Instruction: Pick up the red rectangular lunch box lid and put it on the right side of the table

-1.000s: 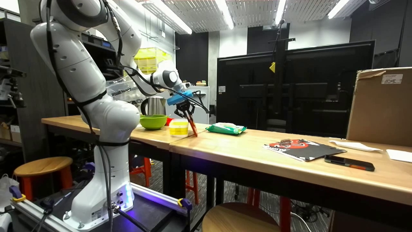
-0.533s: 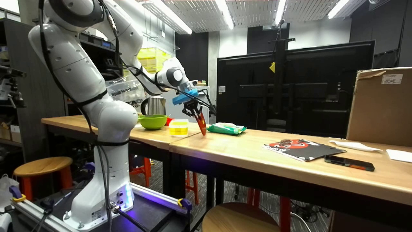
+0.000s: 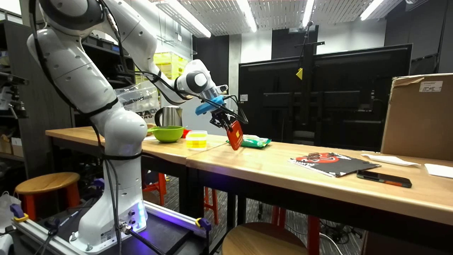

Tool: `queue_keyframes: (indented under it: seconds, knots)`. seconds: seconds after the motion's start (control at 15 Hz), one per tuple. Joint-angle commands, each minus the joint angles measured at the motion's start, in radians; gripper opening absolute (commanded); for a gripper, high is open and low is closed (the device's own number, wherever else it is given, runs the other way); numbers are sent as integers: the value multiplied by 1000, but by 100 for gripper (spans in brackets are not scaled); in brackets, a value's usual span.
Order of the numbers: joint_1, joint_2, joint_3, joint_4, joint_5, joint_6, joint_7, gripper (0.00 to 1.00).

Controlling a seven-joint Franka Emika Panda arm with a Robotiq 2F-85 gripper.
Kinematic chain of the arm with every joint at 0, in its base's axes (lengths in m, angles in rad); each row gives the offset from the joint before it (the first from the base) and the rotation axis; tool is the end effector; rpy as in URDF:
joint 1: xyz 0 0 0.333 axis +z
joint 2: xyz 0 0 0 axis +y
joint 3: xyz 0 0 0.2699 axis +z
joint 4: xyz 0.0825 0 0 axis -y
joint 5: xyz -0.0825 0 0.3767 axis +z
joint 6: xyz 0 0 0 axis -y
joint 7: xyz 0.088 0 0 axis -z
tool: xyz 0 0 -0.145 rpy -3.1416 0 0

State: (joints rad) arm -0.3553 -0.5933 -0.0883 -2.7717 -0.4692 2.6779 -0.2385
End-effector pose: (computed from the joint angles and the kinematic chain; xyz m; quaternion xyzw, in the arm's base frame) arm 0.3837 -0.1703 0.3687 0.9580 0.0794 0.1882 0.2014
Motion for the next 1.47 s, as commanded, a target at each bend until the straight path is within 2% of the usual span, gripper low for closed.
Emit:
queue_keyframes:
  seconds: [0.0, 0.2, 0.4, 1.0, 1.07, 1.2, 1.4]
  knots:
    - [-70, -21, -19, -2, -40, -9, 43, 3]
    - [-107, -15, -31, 0, -41, -3, 56, 3]
    - [-108, -9, -32, 0, -33, 0, 63, 3]
    - [-1, 24, -14, -1, 1, -18, 56, 3]
    - [15, 29, -12, -2, 1, -29, 47, 38]
    - [39, 42, -9, -3, 0, -43, 45, 42]
    - [66, 55, -13, -4, 5, -51, 45, 62]
